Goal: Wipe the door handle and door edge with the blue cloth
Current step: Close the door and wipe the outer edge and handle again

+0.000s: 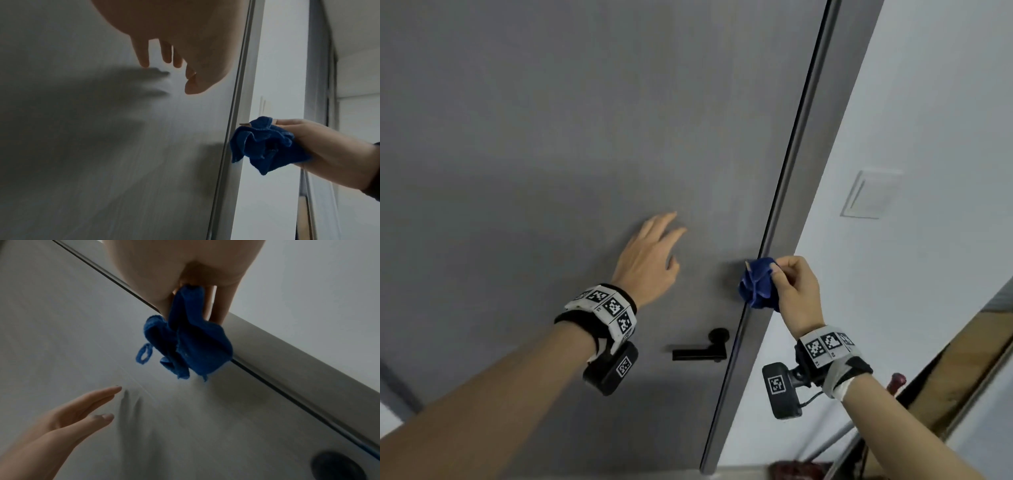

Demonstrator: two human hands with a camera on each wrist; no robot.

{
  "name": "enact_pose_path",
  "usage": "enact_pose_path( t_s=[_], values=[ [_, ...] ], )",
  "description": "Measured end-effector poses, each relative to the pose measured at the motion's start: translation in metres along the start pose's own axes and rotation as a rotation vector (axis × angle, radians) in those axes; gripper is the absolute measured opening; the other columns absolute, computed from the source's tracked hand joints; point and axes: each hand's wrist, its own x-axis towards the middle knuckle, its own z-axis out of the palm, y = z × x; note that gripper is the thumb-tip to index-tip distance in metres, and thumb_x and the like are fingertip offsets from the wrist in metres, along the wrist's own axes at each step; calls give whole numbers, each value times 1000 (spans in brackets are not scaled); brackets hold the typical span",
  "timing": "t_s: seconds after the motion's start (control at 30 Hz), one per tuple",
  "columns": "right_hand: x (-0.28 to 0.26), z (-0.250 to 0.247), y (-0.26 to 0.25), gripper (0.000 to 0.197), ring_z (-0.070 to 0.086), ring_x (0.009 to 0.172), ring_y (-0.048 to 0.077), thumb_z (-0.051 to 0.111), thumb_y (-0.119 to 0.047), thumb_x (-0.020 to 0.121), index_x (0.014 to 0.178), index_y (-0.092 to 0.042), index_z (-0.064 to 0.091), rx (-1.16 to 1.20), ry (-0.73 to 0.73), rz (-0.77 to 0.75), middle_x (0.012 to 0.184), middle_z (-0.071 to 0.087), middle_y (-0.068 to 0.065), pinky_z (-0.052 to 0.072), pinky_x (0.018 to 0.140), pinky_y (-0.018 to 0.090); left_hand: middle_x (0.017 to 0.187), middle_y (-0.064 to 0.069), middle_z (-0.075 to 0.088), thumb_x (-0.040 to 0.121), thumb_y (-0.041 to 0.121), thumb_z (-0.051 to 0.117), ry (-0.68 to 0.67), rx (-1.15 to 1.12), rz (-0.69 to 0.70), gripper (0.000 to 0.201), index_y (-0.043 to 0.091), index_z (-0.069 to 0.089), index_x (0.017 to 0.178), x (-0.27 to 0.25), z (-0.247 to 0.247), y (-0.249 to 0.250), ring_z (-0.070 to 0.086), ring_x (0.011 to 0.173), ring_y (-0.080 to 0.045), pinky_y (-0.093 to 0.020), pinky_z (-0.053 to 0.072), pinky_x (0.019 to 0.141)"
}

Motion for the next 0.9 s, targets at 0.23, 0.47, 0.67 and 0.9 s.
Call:
enact_pose_path(
  t_s=[0.23,0.47,0.67,0.9],
  values=[
    [-36,48,74,4,65,81,8,62,-6,97,98,-10,61,73,6,35,92,68,6,52,75,15,157,-5,37,81,3,58,-75,72,3,58,10,54,138,-59,51,-44,31,143,-22,-38,38,112],
    [-58,94,145,12,60,79,-8,59,-3,98,103,-13,58,196,275,-138,94,63,-7,47,75,10,163,-9,25,85,6,54,176,153,129,63,9,43,147,-75,115,-113,21,152,-28,-56,34,112],
    [-35,134,150,19,57,118,15,60,-10,97,115,-7,59,-27,256,-547,126,60,9,45,105,32,161,-12,30,86,5,52,424,242,233,62,6,44,147,-75,148,-145,25,150,-31,-50,28,117],
    [-73,180,183,63,-15,152,4,27,-44,107,161,-17,10,-738,-150,-714,168,-12,-9,-7,120,22,165,-3,20,86,8,43,565,211,122,66,12,36,152,-112,194,-176,16,153,-24,-45,19,123]
  ],
)
